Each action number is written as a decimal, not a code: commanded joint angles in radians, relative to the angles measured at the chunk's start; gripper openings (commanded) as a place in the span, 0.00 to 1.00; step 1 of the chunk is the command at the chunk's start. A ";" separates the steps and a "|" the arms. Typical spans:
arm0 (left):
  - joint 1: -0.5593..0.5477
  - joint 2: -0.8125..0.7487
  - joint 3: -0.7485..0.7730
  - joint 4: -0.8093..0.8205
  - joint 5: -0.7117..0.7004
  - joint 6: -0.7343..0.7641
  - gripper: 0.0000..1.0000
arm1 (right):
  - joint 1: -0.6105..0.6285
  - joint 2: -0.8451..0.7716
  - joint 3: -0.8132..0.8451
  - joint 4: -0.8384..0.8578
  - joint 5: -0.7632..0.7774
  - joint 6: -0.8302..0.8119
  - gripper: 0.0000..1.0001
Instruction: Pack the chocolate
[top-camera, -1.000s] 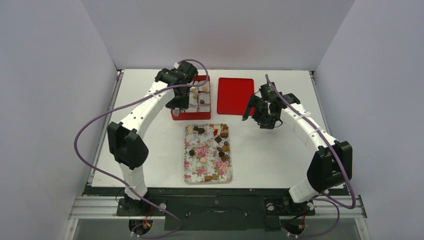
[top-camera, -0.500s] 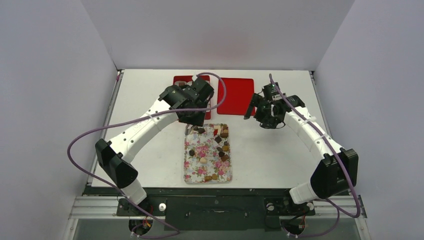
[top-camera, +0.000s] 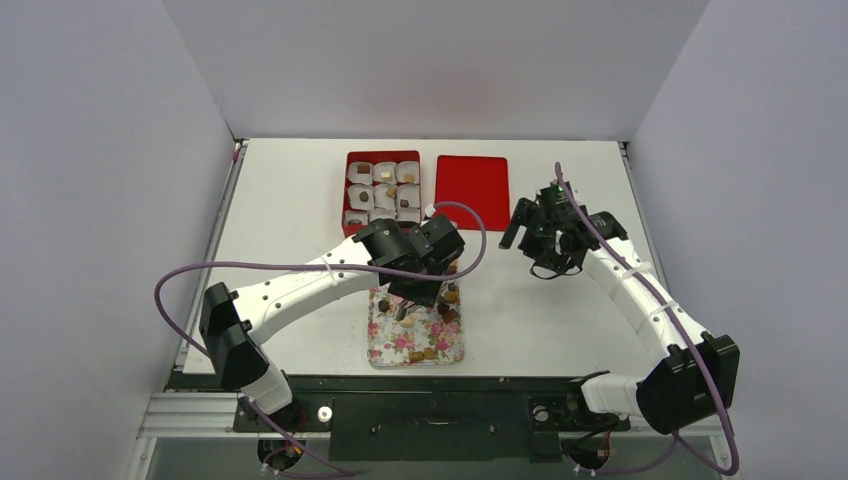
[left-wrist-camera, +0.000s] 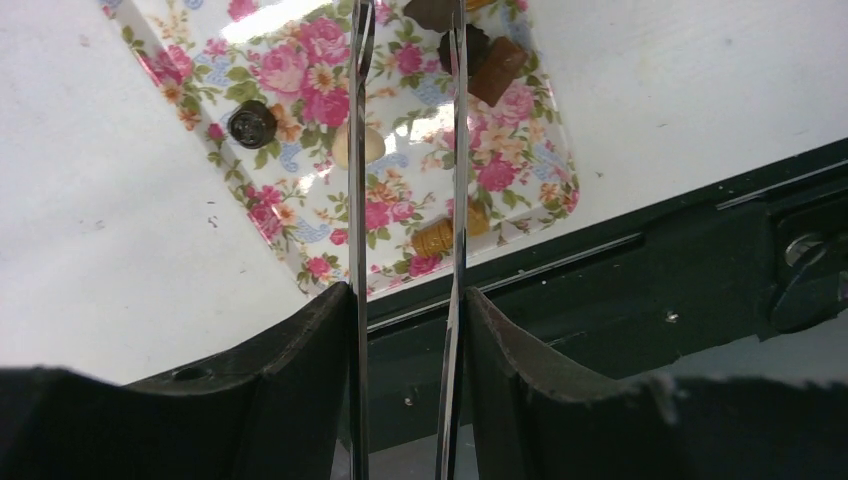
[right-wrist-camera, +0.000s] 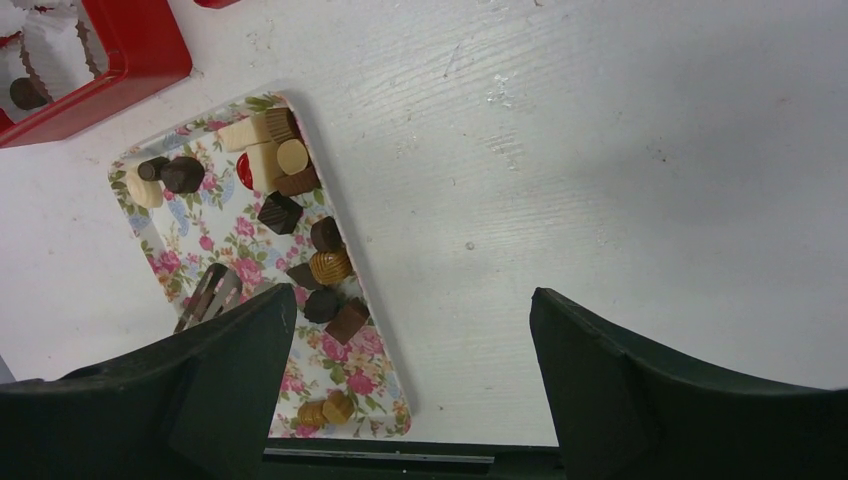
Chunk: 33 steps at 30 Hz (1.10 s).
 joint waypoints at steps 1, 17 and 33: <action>-0.028 -0.041 0.004 0.074 0.019 -0.032 0.40 | 0.003 -0.048 -0.020 0.014 0.041 0.025 0.82; -0.098 -0.022 -0.005 0.063 0.046 -0.039 0.36 | 0.002 -0.073 -0.067 0.020 0.053 0.038 0.81; -0.097 0.023 -0.007 0.043 -0.004 -0.034 0.36 | 0.003 -0.074 -0.071 0.025 0.050 0.034 0.81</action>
